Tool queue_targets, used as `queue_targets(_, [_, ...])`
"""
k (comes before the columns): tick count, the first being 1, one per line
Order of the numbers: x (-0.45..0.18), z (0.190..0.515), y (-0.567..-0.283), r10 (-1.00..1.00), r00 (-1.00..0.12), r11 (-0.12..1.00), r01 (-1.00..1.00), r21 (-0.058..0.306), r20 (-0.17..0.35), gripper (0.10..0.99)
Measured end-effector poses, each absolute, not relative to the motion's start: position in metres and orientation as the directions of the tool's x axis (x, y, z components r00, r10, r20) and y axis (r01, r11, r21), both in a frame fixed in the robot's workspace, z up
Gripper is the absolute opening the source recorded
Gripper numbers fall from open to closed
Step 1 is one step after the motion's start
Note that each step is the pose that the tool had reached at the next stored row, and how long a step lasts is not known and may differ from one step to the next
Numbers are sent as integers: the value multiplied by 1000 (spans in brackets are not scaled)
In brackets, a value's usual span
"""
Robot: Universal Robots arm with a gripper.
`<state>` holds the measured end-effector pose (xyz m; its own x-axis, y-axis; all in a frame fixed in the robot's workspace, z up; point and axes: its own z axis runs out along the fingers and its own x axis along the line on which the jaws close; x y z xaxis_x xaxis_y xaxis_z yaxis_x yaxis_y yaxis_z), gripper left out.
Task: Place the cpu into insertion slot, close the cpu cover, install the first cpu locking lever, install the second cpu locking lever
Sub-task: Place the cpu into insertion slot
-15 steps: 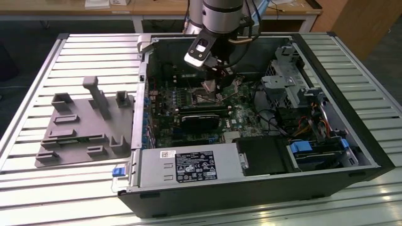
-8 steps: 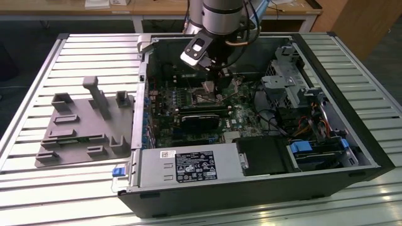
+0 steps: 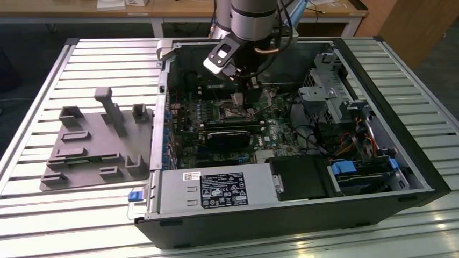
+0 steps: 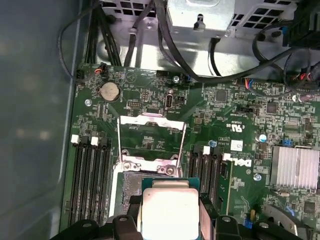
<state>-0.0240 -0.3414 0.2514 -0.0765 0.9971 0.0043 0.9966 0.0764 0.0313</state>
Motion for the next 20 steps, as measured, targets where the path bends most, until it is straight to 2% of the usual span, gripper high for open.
queue_targets(20, [-30,240,-330,997,-74,74,997,31,4,537])
